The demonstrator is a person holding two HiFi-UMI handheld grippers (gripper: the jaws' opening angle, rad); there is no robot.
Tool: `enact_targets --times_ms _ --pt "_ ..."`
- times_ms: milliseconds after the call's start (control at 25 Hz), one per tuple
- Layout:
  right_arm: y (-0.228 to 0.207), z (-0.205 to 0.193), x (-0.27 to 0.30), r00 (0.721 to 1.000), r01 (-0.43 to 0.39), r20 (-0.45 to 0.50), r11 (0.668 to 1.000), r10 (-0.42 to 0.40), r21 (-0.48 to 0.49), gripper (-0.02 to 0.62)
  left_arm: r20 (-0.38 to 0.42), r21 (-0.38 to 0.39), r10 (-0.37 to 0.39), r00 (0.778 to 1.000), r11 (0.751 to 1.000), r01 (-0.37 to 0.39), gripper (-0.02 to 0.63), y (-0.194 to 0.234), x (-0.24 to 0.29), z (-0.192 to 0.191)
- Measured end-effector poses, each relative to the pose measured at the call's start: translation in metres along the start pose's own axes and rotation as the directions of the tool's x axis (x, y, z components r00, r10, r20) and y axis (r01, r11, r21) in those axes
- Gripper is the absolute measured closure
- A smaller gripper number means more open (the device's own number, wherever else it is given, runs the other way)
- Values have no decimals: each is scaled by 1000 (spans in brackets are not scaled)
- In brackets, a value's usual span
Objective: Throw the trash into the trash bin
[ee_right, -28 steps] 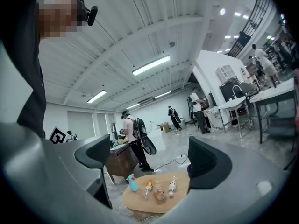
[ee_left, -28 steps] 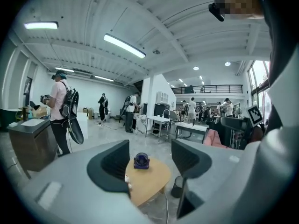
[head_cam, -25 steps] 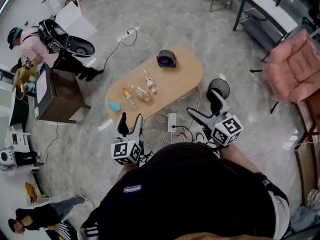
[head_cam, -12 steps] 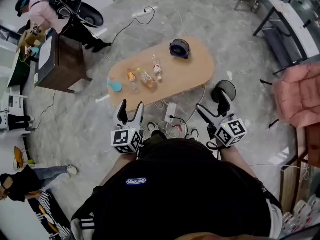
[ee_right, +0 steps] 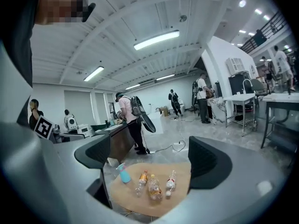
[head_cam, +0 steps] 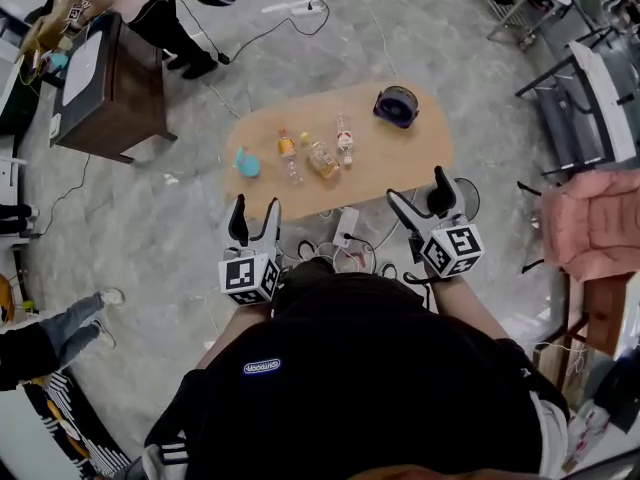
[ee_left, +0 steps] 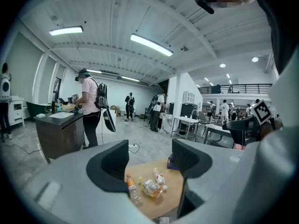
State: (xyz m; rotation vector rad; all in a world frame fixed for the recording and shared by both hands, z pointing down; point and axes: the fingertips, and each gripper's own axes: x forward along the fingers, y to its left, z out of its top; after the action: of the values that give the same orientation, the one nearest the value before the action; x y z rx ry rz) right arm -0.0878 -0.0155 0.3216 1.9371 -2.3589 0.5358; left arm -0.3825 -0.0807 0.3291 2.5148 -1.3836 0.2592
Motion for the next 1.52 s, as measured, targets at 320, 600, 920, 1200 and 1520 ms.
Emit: enact_targets --times_ms 320,600,920,1200,1520 --pt "52 -17 87 998 14 -58 998 -18 -63 57 13 -2 -4 1000 1000 4 325 81 4 -2" --pt "31 -47 130 989 82 -115 993 -92 -88 65 -13 -8 -32 999 999 32 325 90 1 -6" --pt "-34 -121 196 953 171 -240 982 -184 -75 89 -53 64 25 998 998 -22 325 101 -13 -8" --pt "-93 -199 264 913 178 -360 981 -192 -72 103 -96 112 158 983 983 -147 325 111 -13 -35" --pt "-138 -272 319 862 103 -495 994 -108 -38 121 -168 104 240 956 969 -225 325 81 30 -49"
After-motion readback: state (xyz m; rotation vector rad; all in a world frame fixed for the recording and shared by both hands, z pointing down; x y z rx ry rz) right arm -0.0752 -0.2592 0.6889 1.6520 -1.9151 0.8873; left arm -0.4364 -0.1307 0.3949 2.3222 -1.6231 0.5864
